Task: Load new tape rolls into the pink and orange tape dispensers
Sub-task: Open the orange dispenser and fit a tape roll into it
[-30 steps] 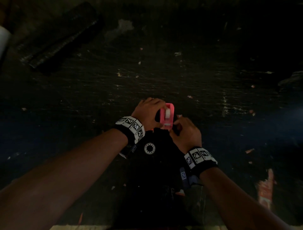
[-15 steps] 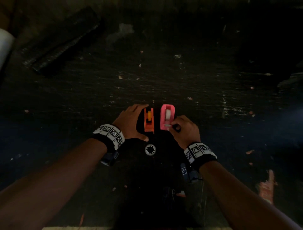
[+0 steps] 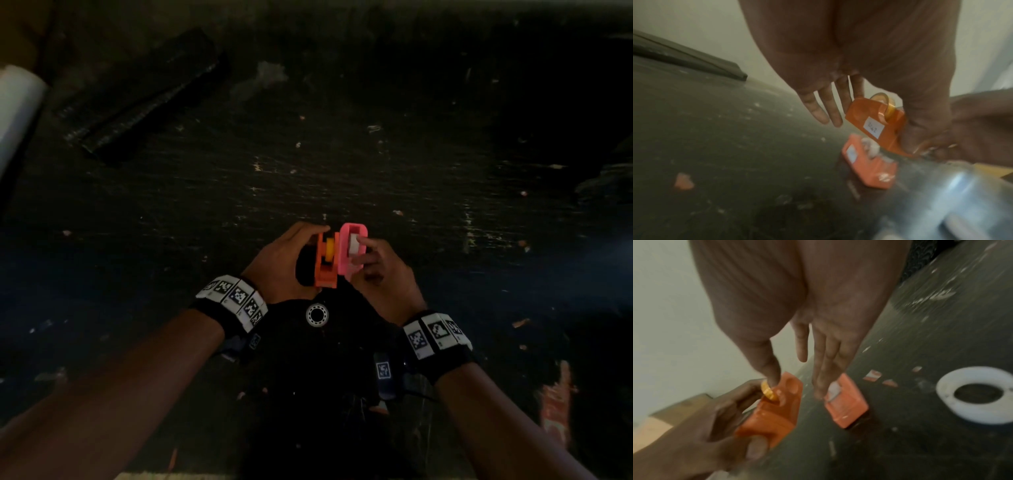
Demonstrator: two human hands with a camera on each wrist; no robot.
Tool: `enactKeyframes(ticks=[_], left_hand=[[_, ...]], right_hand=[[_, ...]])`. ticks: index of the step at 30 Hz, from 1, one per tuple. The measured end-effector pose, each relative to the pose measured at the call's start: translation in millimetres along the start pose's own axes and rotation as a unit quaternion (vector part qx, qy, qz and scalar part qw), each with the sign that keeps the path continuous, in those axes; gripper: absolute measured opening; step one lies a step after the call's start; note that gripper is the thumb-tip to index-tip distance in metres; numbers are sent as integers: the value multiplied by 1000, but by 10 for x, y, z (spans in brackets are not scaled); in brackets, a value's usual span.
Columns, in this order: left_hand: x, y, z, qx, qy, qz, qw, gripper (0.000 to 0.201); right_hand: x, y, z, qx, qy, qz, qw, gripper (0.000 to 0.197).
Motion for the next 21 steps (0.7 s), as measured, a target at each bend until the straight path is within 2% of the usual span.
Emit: enactKeyframes(ticks=[3,6,8,10,13,16,18,21], left_hand=[[137,190,-50,1,53,27,998,111],[238,371,-99,-7,90,25,996,115],[264,477,-118,-6,151,-7,989,119],[277,543,-113,13,236,-52,970,107],[255,559,-73,32,313,-92,945,74],[171,570,-67,36,325,-103,939,64],[59,597,-95,62,317,-111,940,63],[-186,673,-120,84,209,-142,964,64]], right_hand=[[-52,19,66,-77,-72,-1,994,79],[-121,67,59,-118,-101,0,988,79],[-150,104,48,-125,-110,-2,986,78],[-157,145,53,-129,-115,-8,985,78],[-168,210,82,-138,-128,-18,982,76],[-133,236,83,-133,-129,-21,982,75],[-90,247,57,-116,-122,-27,985,75],[-26,267,-4,-90,-110,-28,989,74]])
Point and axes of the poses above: each hand's wrist, its own y-axis away from the middle knuckle, its own z-axis out of the palm, x = y × z, the point moved 2 cm from there along -y, towards the middle knuckle, and after that the axes turned 3 degrees about x, right-handed, at the moved point
